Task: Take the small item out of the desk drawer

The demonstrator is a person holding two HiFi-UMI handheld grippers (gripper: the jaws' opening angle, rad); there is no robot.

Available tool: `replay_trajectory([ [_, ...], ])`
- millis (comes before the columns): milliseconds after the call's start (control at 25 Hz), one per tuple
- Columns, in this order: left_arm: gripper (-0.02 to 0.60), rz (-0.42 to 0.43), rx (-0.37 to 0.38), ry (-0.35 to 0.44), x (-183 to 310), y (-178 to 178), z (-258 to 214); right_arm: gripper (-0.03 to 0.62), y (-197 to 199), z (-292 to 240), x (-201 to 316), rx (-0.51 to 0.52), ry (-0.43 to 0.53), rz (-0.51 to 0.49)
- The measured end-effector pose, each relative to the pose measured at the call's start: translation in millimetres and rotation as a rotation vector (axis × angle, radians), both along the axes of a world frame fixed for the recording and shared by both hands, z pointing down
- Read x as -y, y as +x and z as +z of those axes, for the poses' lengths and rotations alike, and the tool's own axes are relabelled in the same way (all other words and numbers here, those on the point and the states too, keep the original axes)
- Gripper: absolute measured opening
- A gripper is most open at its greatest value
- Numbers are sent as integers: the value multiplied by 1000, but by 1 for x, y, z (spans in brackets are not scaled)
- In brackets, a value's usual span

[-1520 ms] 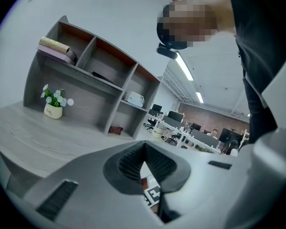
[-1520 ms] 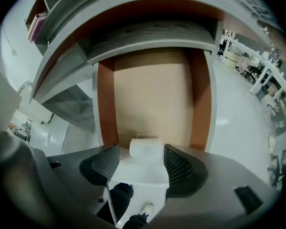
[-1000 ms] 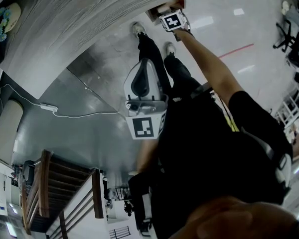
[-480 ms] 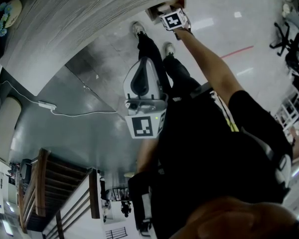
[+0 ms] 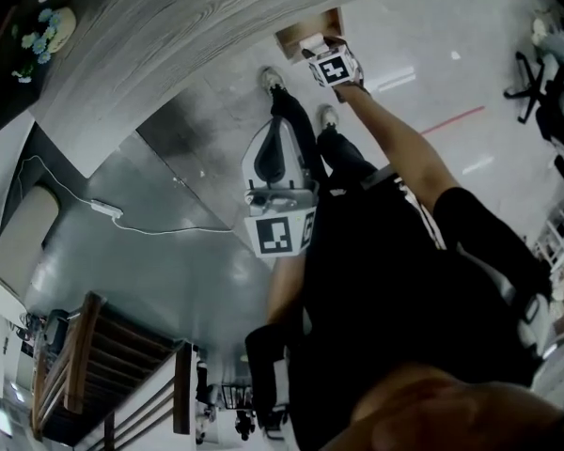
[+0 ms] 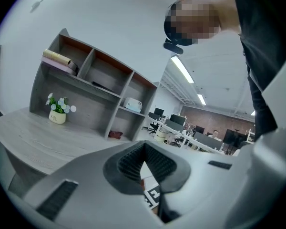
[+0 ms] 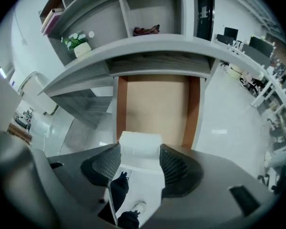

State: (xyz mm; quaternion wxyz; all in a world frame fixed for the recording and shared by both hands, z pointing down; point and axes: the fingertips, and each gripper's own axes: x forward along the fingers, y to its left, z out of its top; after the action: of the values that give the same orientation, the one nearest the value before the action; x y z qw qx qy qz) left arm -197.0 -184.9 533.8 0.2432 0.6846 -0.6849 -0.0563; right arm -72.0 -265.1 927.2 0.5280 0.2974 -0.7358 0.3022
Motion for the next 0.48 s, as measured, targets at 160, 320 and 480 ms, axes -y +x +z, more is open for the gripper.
replay_trajectory([
  [160, -3, 56, 52, 16, -17, 21, -18, 255, 3, -39, -6, 48, 34, 2],
  [320, -3, 50, 65, 51, -30, 36, -42, 255, 5, -86, -4, 111, 98, 17],
  [480, -3, 41, 83, 89, -49, 54, -68, 253, 11, -135, -13, 188, 147, 23],
])
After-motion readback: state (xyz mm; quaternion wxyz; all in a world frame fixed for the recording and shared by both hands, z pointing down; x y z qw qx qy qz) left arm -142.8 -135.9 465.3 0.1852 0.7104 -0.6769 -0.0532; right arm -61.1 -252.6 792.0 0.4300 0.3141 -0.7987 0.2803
